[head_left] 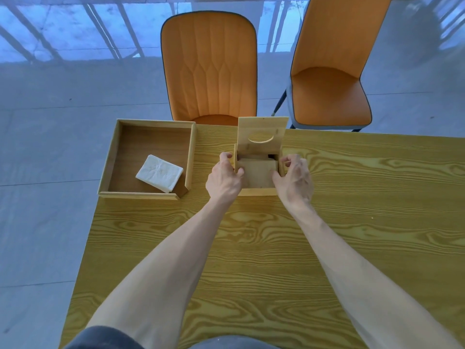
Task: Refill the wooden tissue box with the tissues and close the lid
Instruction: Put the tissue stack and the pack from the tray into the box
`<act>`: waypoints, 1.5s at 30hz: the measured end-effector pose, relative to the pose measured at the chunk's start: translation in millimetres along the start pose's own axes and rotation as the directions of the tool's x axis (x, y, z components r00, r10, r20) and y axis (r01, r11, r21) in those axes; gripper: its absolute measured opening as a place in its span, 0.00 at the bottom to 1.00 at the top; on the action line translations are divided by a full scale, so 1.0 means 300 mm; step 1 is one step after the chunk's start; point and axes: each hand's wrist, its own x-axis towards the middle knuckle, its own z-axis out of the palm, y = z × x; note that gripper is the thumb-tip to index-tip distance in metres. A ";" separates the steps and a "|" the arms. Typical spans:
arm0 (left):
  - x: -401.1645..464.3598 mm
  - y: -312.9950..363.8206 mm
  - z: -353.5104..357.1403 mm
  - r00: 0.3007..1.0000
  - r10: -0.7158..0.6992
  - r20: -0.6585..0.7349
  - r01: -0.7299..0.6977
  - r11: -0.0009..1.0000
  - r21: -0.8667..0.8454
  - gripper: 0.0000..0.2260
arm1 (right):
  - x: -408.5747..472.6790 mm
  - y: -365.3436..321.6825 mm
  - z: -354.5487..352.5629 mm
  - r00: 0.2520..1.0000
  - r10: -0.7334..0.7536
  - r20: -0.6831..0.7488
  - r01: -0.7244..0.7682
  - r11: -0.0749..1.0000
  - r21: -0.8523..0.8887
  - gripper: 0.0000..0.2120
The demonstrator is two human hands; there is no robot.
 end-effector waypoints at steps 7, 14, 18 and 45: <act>-0.003 -0.120 -0.158 0.997 0.017 -0.078 -0.018 1.000 -0.008 0.16 | -0.078 -0.178 0.003 0.924 -0.333 -0.187 0.331 0.943 -0.039 0.08; 0.009 -0.348 -0.358 0.975 -0.150 -0.163 0.157 0.987 0.033 0.11 | -0.159 -0.412 0.163 0.907 -0.403 0.122 0.399 0.915 0.056 0.08; 0.029 -0.444 -0.437 0.969 -0.162 -0.184 0.172 0.984 0.039 0.13 | -0.193 -0.500 0.282 0.886 -0.279 0.371 0.267 0.960 0.084 0.12; 0.247 -0.611 -0.524 0.929 -0.264 0.258 0.339 0.888 -0.310 0.20 | -0.256 -0.624 0.468 0.897 -0.183 0.403 0.214 0.976 -0.032 0.16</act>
